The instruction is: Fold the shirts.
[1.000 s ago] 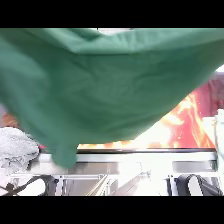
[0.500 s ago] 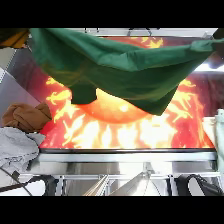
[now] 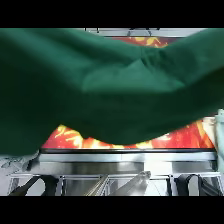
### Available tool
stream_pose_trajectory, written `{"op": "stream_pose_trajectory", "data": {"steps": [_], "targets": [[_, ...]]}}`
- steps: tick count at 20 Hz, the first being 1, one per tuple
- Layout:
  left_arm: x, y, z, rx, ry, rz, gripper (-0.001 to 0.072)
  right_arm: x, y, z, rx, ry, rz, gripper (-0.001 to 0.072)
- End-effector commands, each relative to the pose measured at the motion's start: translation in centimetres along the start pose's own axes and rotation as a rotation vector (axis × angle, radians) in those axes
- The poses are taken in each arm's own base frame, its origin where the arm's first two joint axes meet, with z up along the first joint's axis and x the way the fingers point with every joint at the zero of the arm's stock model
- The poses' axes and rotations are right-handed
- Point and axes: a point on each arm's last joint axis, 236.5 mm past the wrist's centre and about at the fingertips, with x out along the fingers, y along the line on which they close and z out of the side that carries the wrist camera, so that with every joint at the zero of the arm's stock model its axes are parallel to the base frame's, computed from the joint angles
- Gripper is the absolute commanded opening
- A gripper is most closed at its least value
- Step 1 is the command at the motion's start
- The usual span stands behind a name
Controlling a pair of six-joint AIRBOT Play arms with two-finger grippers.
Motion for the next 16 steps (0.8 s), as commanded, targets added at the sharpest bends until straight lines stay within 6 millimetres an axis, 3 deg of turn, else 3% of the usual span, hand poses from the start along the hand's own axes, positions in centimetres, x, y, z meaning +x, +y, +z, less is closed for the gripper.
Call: {"op": "stream_pose_trajectory", "data": {"steps": [1, 3, 5, 8, 11, 13, 16], "targets": [[-1.7, 1.3, 0.6, 0.049, -0.011, 0.166, 0.0027, 0.3, -0.6, 0.0, -0.028, 0.012, -0.015, 0.0014], [-3.8, 5.4, 0.1, -0.033, -0.008, 0.238, 0.0027, 1.2, -1.5, -2.6, 0.059, 0.085, 0.047, 0.0014], [-5.3, 10.6, -2.1, -0.175, 0.023, 0.251, 0.0027, 2.1, -3.0, -5.8, 0.144, 0.171, 0.105, 0.0014], [-6.1, 18.9, -8.1, -0.406, 0.115, 0.232, 0.0025, 3.4, -5.8, -12.4, 0.341, 0.277, 0.155, 0.0015], [-7.1, 27.5, -16.4, -0.612, 0.206, 0.255, 0.0024, 5.3, -7.5, -22.6, 0.541, 0.418, 0.200, 0.0015], [-9.0, 34.1, -22.4, -0.758, 0.203, 0.347, 0.0023, 7.0, -8.7, -31.1, 0.643, 0.520, 0.163, 0.0015], [-15.2, 43.4, -29.0, -0.879, 0.070, 0.563, 0.0021, 9.1, -12.0, -43.5, 0.668, 0.622, -0.015, 0.0015]]}}
